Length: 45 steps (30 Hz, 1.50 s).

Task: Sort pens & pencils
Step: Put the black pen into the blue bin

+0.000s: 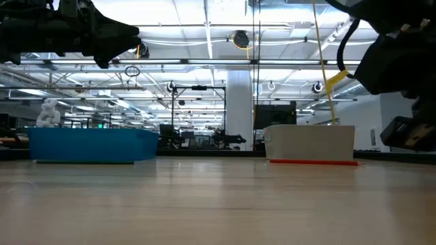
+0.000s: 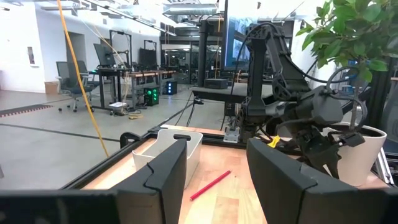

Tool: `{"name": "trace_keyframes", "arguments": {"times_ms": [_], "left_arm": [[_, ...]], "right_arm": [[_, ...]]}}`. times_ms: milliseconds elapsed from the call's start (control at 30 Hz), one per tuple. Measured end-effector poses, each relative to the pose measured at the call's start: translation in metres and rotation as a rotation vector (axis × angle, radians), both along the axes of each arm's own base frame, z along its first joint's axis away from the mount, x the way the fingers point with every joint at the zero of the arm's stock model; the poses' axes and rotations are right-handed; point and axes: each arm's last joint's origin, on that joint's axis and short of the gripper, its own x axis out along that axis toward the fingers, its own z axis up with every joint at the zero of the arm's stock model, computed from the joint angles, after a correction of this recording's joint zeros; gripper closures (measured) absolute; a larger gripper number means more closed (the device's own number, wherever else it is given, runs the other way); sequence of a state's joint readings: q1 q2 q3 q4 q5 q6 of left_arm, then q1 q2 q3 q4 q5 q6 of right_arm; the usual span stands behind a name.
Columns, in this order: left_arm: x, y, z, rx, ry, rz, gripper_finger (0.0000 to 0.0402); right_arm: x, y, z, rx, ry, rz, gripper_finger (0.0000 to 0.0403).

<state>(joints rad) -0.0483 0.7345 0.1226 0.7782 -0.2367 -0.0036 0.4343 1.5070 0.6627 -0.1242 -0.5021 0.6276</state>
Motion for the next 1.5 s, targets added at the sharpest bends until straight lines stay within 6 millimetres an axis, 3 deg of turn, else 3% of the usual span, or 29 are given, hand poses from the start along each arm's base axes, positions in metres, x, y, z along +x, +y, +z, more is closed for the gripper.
{"name": "trace_keyframes", "arguments": {"times_ms": [267,967,1200,1500], "left_arm": [[0.0,0.0,-0.001,0.0,0.007,0.0,0.0229],[0.0,0.0,-0.002,0.001,0.018,0.002,0.0229],[0.0,0.0,-0.002,0.001,0.018,0.002,0.0229],[0.0,0.0,-0.002,0.0,0.018,0.002,0.0229]], "right_arm": [[0.004,0.001,-0.011,-0.039,-0.036,0.036,0.0403],[0.0,0.008,-0.01,0.027,0.005,0.079,0.0403],[0.001,0.009,-0.022,0.016,0.044,0.084,0.0403],[0.009,0.012,-0.02,0.048,-0.061,0.086,0.0403]]}}
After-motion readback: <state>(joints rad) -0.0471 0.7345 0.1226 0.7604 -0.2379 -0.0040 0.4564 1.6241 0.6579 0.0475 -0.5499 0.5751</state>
